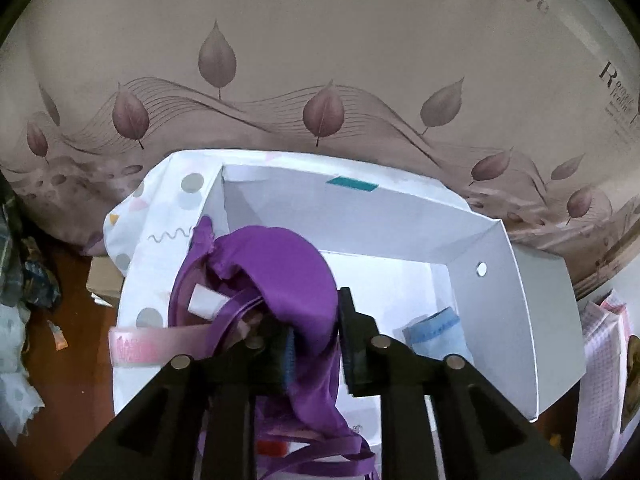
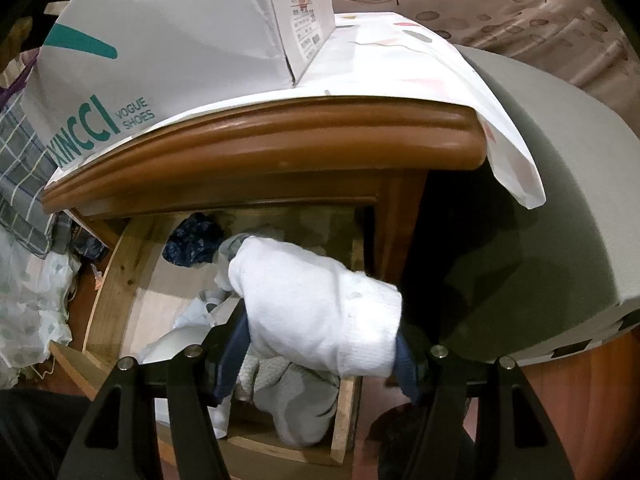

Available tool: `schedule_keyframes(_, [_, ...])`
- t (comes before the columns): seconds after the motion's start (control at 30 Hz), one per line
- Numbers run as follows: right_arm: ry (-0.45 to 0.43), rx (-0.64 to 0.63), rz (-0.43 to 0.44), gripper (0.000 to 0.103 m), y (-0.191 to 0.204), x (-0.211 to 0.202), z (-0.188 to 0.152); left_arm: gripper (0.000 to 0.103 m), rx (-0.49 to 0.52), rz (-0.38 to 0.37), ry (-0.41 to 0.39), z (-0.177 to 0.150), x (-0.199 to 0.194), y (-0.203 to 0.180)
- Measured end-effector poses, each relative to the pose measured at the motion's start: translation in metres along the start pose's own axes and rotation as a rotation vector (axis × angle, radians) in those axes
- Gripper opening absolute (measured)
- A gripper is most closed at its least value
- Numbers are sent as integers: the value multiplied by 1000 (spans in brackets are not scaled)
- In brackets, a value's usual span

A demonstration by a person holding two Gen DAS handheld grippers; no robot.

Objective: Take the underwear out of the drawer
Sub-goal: 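Open the left tool to drop the purple bra and withdraw it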

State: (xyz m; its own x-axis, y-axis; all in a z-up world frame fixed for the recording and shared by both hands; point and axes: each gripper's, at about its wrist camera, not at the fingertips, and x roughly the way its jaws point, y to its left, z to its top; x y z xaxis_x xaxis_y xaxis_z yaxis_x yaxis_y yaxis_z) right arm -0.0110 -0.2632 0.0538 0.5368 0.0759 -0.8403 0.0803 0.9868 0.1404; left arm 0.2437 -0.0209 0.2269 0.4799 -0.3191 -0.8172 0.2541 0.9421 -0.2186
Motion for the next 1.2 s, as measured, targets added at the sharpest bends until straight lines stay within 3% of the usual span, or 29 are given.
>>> schedule_keyframes(0.13, [-4, -3, -1, 64, 1, 0, 0, 29, 27, 42, -13, -3, -5, 0])
schedule_keyframes(0.23, [-7, -3, -6, 64, -1, -1, 0, 47, 55, 69, -11, -5, -12, -3])
schedule_keyframes(0.37, [-13, 1, -9, 64, -2, -2, 1, 59, 93, 94, -61, -9, -29, -8])
schedule_keyframes(0.6, [-18, -16, -13, 64, 0, -2, 1, 69, 137, 103, -141, -36, -73, -15])
schedule_keyframes(0.73, [-24, -36, -34, 64, 2, -1, 0, 72, 135, 123, -204, -71, -103, -8])
schedule_keyframes(1.0, [-44, -65, -44, 64, 8, -2, -2, 78, 114, 327, -304, -170, -126, 33])
schedule_keyframes(1.2, [-61, -84, -34, 64, 12, -15, -5, 80, -46, 368, -299, -231, -117, 85])
